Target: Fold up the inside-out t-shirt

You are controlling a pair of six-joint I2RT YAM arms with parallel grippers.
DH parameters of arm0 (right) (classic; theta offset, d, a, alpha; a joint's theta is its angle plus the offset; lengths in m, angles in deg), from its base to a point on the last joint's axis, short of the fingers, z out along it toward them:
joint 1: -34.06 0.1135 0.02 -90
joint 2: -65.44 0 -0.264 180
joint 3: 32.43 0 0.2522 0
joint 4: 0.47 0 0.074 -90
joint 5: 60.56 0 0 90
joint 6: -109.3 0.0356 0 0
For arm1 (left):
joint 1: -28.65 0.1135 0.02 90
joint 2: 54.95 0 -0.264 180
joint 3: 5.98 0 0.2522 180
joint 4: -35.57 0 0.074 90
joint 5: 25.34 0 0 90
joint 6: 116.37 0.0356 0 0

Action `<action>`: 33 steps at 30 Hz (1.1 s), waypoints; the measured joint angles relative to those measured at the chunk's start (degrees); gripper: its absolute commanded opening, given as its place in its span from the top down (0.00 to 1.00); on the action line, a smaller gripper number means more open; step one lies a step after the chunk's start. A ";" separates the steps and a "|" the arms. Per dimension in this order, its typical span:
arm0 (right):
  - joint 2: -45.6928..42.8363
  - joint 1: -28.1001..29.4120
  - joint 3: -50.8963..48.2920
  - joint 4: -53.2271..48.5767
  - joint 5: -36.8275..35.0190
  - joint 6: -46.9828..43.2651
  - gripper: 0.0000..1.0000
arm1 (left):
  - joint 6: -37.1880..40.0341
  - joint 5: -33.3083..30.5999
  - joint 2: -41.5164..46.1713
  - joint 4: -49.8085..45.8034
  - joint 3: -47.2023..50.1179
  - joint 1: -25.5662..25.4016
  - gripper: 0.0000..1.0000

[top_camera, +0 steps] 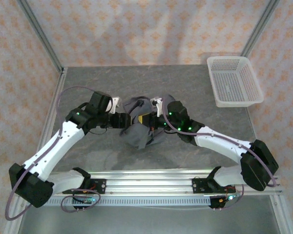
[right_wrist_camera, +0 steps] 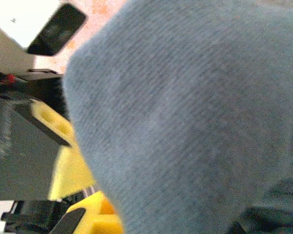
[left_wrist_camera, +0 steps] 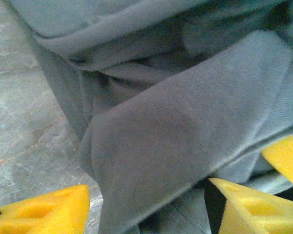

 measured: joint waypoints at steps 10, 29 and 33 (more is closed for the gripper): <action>0.35 -0.02 0.22 -0.09 1.29 0.81 1.00 | -0.50 5.68 -7.67 7.76 0.22 0.37 1.00; -17.73 1.81 -14.45 -11.69 -20.65 -7.45 0.33 | -13.55 15.93 2.47 19.04 -6.99 4.24 1.00; -22.91 1.77 -10.01 -10.84 -23.61 -16.72 0.24 | -12.46 16.57 1.57 18.03 -5.57 4.24 1.00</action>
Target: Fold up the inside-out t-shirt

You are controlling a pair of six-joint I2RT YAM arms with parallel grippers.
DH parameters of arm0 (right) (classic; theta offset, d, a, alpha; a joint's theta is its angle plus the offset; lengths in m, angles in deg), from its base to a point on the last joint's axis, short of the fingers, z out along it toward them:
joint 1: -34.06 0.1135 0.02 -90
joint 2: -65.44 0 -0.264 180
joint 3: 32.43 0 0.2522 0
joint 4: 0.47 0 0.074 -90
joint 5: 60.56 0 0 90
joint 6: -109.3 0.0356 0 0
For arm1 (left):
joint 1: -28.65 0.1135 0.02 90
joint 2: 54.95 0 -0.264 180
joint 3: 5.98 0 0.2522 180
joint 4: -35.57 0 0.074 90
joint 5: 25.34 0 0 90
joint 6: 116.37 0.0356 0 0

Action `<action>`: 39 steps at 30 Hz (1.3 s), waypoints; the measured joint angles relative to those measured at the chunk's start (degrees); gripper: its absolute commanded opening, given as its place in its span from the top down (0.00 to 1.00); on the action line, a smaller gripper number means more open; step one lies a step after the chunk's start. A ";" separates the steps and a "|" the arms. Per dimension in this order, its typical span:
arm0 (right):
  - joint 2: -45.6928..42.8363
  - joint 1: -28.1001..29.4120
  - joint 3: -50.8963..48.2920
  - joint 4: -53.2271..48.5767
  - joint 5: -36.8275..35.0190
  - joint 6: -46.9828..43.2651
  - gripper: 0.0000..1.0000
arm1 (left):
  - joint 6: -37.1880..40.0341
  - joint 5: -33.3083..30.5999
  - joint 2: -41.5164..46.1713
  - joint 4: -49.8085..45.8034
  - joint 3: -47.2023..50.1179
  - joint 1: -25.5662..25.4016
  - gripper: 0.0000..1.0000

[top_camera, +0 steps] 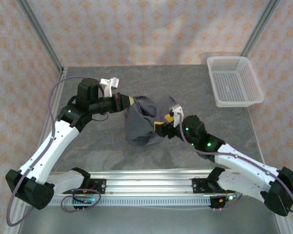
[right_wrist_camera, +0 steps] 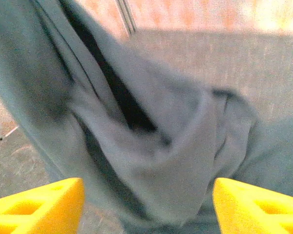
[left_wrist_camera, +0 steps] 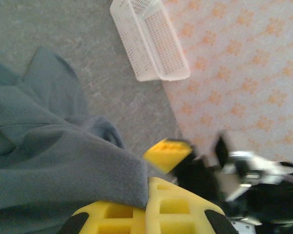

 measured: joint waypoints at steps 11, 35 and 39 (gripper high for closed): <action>28.28 -3.06 33.11 -22.25 5.31 -34.80 0.22 | 8.24 1.29 -2.56 -7.85 -1.97 -3.37 1.00; 20.26 -9.14 24.11 -12.81 38.14 -10.25 1.00 | 10.62 -24.76 -6.60 -17.88 -1.33 -1.31 0.78; 17.66 -9.31 21.51 -3.54 39.19 1.79 1.00 | 10.40 -27.71 -12.46 -17.92 -0.28 -0.81 0.58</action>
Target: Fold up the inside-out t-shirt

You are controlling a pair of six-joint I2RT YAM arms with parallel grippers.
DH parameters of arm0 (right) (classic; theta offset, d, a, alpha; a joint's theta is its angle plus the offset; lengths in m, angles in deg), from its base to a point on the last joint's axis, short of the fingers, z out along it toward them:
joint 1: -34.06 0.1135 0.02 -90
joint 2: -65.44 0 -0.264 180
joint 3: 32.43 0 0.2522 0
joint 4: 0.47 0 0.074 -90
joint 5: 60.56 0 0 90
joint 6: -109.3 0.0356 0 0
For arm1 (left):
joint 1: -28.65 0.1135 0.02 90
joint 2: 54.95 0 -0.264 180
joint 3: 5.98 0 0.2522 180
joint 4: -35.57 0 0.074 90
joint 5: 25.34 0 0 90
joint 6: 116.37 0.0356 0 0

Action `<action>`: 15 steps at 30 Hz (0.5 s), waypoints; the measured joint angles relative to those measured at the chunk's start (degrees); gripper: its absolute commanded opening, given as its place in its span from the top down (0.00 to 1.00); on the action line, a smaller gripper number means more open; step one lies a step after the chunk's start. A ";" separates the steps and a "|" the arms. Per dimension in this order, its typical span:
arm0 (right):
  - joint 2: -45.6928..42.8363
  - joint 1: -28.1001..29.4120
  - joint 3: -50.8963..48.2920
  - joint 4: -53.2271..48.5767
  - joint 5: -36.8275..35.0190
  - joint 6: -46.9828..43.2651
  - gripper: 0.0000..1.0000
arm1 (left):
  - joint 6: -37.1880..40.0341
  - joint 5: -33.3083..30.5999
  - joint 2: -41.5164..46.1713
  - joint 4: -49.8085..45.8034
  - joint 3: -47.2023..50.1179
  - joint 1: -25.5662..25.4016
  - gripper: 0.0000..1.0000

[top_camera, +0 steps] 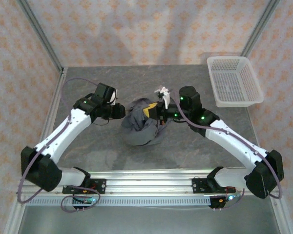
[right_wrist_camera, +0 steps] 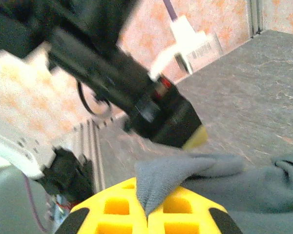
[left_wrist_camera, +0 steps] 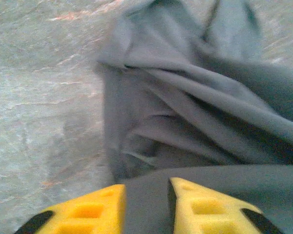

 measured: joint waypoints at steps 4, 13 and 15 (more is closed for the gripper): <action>0.74 -0.35 -0.87 4.26 -1.73 7.61 1.00 | 0.68 -3.04 1.68 -0.57 0.26 0.11 0.52; 5.35 -0.37 -0.87 4.90 -4.55 12.13 1.00 | -2.40 1.18 24.50 4.44 1.90 -8.61 0.68; 5.81 -0.37 -0.85 4.90 -4.81 12.52 1.00 | -3.65 1.62 23.34 6.45 2.62 -12.76 0.67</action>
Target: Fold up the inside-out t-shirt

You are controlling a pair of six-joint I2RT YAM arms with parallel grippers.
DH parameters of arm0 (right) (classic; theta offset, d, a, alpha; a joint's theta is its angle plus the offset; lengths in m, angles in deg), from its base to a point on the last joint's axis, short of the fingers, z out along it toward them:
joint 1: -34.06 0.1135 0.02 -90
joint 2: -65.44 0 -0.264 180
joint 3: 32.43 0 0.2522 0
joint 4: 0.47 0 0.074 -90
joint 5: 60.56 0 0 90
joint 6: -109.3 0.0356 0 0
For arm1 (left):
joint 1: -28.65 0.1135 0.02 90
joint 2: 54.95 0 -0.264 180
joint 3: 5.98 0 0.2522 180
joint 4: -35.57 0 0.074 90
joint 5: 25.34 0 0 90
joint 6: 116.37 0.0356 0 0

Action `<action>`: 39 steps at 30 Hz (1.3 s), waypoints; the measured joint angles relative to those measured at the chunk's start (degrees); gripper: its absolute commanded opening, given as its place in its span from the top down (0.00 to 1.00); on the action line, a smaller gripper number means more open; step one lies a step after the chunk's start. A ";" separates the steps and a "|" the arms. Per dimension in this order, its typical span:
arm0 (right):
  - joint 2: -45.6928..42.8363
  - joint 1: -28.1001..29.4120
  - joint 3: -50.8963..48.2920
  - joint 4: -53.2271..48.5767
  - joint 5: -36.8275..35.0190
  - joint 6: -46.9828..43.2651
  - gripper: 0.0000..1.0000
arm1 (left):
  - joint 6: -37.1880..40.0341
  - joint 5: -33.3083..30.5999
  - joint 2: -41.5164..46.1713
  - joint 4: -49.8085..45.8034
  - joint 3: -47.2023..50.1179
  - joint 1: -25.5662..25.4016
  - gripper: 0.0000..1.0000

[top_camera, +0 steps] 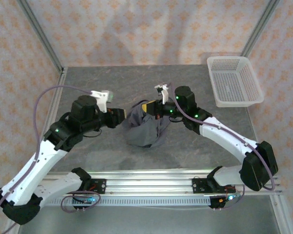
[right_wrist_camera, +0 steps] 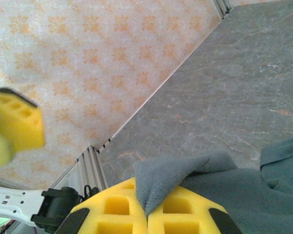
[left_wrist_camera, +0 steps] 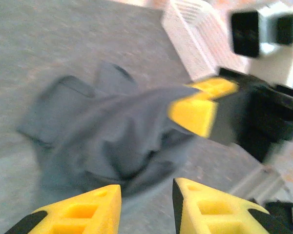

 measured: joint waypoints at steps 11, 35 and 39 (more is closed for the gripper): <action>0.55 0.00 0.61 -0.02 0.02 1.22 1.00 | -2.86 -1.07 -18.75 7.52 2.54 -3.80 0.56; -0.17 -1.64 -2.29 -3.65 -8.39 -5.53 0.78 | -2.58 12.09 -11.19 4.42 -6.19 4.07 1.00; 1.92 -1.46 -2.12 -9.62 -15.41 -8.31 0.62 | -4.42 16.79 -11.69 4.68 -8.09 4.68 1.00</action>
